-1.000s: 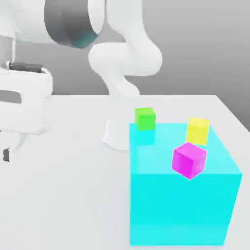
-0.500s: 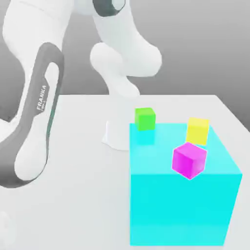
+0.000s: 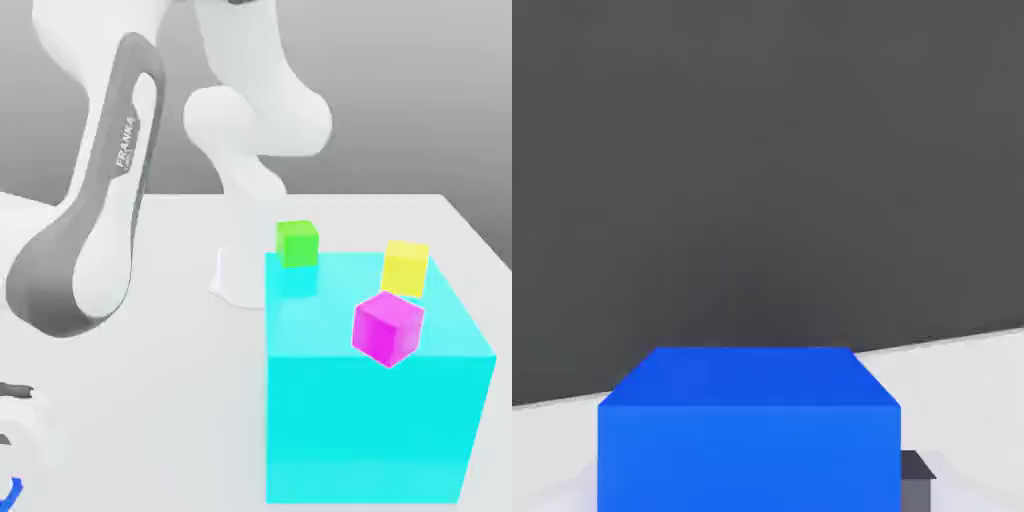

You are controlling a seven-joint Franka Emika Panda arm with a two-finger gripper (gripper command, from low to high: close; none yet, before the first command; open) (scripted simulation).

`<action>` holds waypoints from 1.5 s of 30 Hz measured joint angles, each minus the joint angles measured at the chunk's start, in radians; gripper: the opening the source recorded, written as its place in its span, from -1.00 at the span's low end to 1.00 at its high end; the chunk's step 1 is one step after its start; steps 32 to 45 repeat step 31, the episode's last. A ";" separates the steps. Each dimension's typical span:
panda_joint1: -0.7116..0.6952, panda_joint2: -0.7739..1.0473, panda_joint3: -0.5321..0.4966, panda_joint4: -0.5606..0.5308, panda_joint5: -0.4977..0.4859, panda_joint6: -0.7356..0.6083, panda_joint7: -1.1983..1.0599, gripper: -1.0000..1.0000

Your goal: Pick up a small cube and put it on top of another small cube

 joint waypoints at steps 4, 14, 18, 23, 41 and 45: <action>0.077 -0.147 0.059 -0.075 -0.046 -0.069 -0.007 -1.00; 0.298 -0.511 0.189 -0.262 -0.057 -0.245 -0.093 -1.00; 0.367 -0.657 0.240 -0.336 -0.031 -0.316 -0.151 -1.00; 0.472 -0.845 0.292 -0.429 0.014 -0.408 -0.238 -1.00; 0.501 -0.837 0.319 -0.555 0.033 -0.273 -0.261 1.00; 0.501 -0.837 0.319 -0.555 0.033 -0.273 -0.261 1.00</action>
